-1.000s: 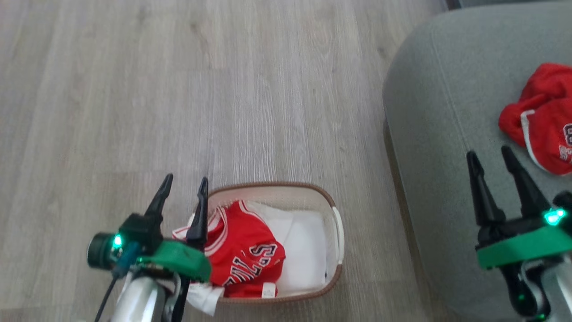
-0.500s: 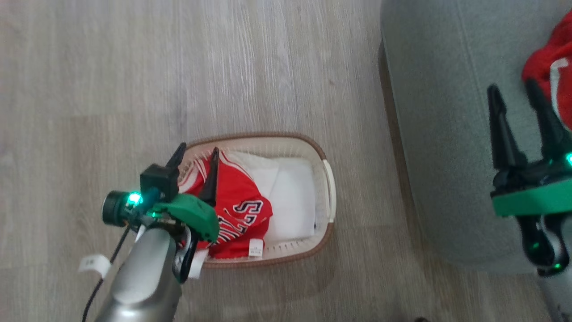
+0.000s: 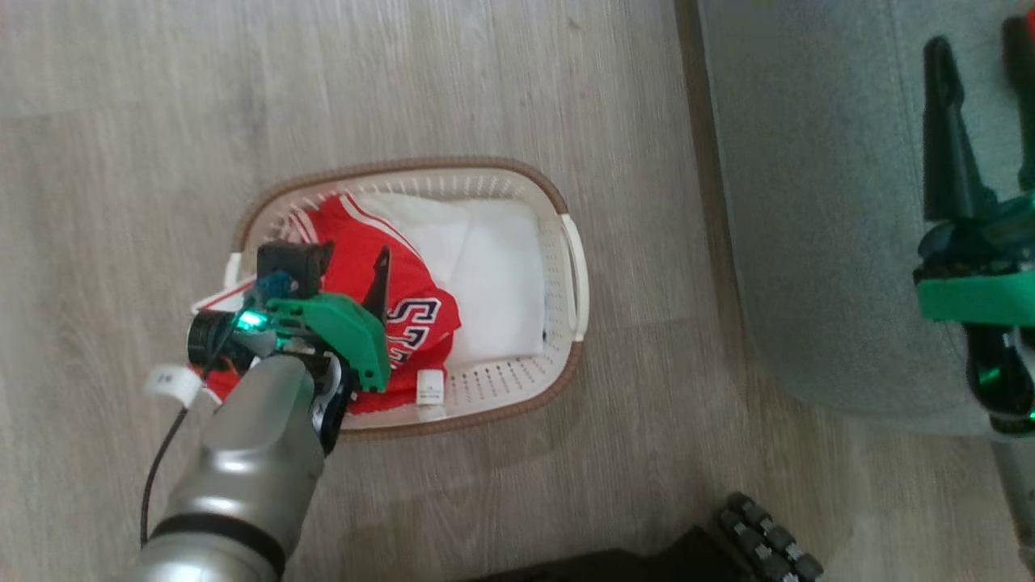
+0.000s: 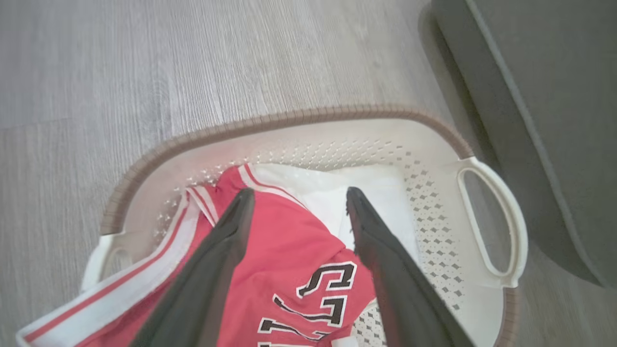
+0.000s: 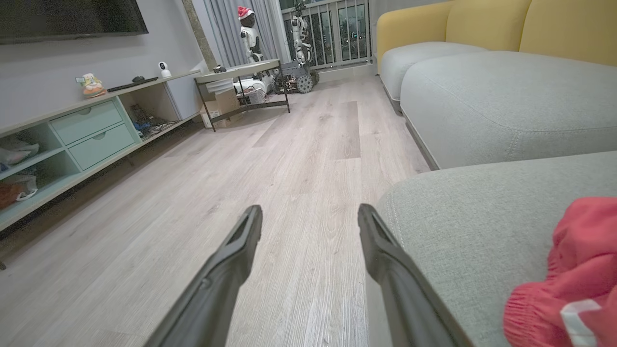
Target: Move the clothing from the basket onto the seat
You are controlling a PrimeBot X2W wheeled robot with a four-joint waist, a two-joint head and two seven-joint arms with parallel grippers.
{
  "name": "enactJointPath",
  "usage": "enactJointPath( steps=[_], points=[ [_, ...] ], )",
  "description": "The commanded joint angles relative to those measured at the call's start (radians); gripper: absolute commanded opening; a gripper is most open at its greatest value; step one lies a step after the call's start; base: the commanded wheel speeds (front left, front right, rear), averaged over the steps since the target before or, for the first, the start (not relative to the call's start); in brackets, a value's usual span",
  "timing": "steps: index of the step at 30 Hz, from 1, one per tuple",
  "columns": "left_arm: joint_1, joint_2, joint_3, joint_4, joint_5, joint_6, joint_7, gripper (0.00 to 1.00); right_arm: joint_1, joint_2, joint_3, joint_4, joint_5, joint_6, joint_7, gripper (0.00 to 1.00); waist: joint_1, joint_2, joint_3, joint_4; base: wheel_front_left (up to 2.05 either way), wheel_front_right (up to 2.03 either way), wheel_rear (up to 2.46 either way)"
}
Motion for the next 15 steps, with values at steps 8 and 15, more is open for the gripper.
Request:
enactJointPath(
  steps=[8,15],
  points=[
    [-0.107,0.01,-0.048,0.159,-0.075,-0.018,0.097,1.0,-0.05,-0.013,0.014,-0.064,0.016,0.0,-0.009,1.0,-0.0001,0.0,0.144,-0.072,0.0,0.0,0.0],
    [-0.168,0.01,-0.092,0.216,-0.09,0.021,0.271,1.0,-0.077,-0.002,0.004,-0.071,0.019,0.0,-0.009,1.0,-0.0001,0.0,0.215,-0.1,0.0,0.0,0.0]
  ],
)
